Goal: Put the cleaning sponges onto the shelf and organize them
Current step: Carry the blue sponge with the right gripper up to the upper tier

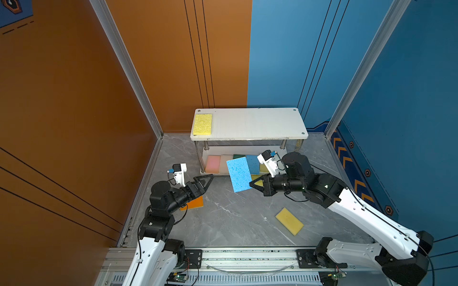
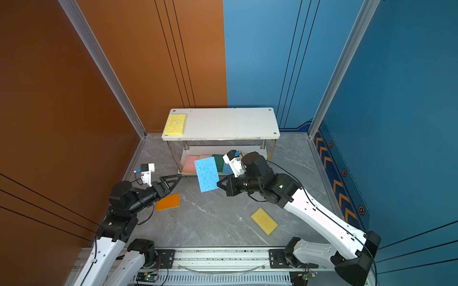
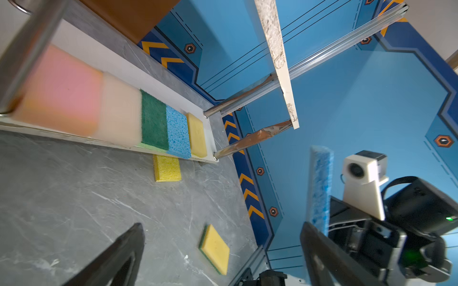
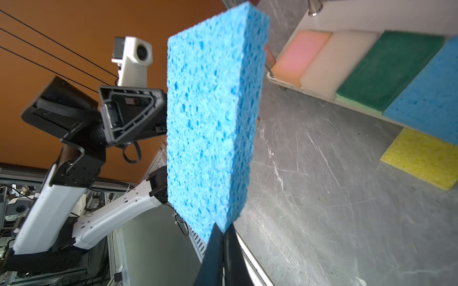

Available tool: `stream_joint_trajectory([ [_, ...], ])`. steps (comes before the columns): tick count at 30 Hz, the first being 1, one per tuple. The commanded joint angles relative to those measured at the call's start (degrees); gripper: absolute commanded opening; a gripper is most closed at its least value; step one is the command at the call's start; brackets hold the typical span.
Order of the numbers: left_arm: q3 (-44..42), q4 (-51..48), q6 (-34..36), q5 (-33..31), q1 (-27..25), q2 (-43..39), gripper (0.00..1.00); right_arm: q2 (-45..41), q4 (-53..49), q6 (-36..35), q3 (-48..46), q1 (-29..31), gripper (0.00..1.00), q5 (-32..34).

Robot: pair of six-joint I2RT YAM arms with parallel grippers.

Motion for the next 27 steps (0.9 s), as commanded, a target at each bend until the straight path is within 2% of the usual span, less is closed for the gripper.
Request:
stream_joint_trajectory([
  [1,0.31,-13.82,7.31,-5.92,0.66,-1.22,0.98,-0.98,-2.96,-1.98,6.26,0.01,0.0,2.65],
  [6,-1.46,-14.09,6.16,-6.07,0.76,-1.87,0.98,2.88,-2.58,-2.57,16.35,0.33,0.0,7.56],
  [14,-1.07,-15.12,7.26,-4.76,0.78,-3.12,0.98,16.13,-2.69,-0.69,32.82,-2.02,0.0,12.33],
  [27,0.39,-18.41,10.98,-4.25,0.84,-2.75,0.98,37.84,-3.65,3.98,51.04,-3.54,0.0,12.69],
])
